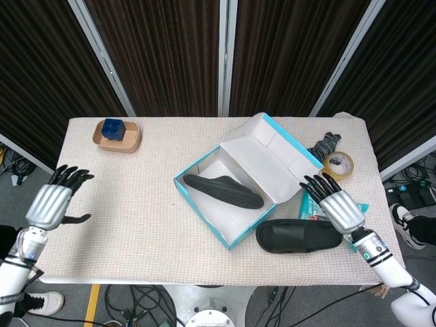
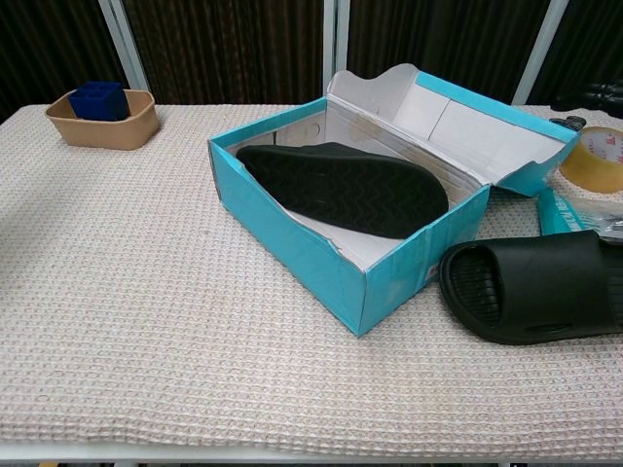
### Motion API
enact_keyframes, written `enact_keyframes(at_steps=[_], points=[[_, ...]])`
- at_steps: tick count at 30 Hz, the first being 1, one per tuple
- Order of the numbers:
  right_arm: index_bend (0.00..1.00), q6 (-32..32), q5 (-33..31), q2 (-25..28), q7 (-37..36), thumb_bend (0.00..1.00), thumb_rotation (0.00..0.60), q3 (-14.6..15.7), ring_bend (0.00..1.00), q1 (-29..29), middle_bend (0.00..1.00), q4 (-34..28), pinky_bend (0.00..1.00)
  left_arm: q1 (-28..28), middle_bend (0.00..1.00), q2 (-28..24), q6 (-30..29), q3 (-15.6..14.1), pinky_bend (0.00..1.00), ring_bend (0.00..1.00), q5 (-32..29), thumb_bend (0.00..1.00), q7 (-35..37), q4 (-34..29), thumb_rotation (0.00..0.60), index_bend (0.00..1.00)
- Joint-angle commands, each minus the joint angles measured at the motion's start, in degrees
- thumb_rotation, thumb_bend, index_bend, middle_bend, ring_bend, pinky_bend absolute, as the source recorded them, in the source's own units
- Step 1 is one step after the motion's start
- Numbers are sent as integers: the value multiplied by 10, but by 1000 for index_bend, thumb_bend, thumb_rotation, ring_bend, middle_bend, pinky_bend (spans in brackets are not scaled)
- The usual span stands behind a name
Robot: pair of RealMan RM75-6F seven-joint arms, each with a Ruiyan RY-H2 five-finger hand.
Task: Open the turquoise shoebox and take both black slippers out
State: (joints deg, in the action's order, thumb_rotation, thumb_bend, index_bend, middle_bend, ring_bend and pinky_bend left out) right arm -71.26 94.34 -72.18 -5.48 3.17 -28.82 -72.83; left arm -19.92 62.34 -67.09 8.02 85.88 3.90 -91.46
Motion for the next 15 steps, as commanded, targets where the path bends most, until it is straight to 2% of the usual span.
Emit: enact_keyframes(at_steps=[1,7,12,15], points=[[0,11,-3,17,-9,0,600,-8,0,-7,0,-14,0,-62,128,-4,58,27,59,76,7,47,11,8,600,188],[0,-44,-17,35,-18,0,600,-53,0,-2,0,-21,0,-142,128,19,119,55,80,76,7,46,44,0,600,188],[0,-64,-22,63,-6,0,600,-70,0,4,0,-50,0,-222,132,58,176,78,84,76,6,47,38,15,600,188],[0,-70,-23,79,2,0,600,-74,0,9,0,-72,0,-272,153,99,208,87,93,77,-1,47,27,34,600,188]])
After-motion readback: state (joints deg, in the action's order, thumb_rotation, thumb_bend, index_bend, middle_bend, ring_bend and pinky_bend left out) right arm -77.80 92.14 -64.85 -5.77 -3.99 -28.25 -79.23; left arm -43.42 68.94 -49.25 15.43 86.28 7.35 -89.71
